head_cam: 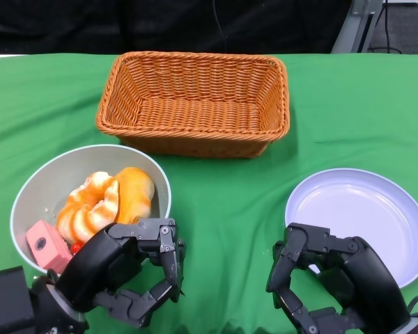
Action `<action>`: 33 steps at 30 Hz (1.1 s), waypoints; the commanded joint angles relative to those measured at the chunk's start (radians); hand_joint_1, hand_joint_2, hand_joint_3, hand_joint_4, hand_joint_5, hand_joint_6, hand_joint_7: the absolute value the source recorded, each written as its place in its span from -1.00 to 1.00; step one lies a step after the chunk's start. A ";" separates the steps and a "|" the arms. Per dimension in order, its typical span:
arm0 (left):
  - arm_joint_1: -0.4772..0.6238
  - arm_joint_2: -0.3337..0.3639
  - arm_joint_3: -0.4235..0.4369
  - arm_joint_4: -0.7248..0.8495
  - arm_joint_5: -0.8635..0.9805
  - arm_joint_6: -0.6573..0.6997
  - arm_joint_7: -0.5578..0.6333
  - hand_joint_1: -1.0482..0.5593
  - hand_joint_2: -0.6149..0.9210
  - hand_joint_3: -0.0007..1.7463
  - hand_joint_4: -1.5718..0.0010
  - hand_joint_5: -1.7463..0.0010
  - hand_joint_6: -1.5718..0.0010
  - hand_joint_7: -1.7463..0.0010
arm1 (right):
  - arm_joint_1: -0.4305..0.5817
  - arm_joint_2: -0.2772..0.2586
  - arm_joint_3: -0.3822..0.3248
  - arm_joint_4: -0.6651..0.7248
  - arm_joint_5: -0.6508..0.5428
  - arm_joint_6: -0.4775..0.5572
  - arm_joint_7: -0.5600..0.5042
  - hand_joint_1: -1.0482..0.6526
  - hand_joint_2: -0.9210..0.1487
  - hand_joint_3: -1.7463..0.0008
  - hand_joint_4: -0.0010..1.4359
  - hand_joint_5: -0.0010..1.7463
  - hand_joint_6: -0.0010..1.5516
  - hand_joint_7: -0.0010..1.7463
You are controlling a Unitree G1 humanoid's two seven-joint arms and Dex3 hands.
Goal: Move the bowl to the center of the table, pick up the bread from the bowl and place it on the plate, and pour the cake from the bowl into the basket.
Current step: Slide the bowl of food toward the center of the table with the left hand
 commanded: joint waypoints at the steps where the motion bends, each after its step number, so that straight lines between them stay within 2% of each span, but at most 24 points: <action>1: -0.001 0.013 0.008 -0.007 0.000 -0.004 0.009 0.11 0.42 0.42 0.05 -1.00 0.08 -0.75 | 0.001 -0.004 -0.008 -0.003 0.006 -0.007 -0.006 0.28 0.06 -0.57 0.21 0.90 -0.04 0.62; 33: -0.009 0.012 0.015 -0.017 -0.038 -0.002 -0.015 0.12 0.42 0.41 0.05 -1.00 0.08 -0.74 | -0.005 0.000 -0.008 0.013 0.012 -0.011 -0.004 0.28 0.06 -0.57 0.19 0.89 -0.04 0.60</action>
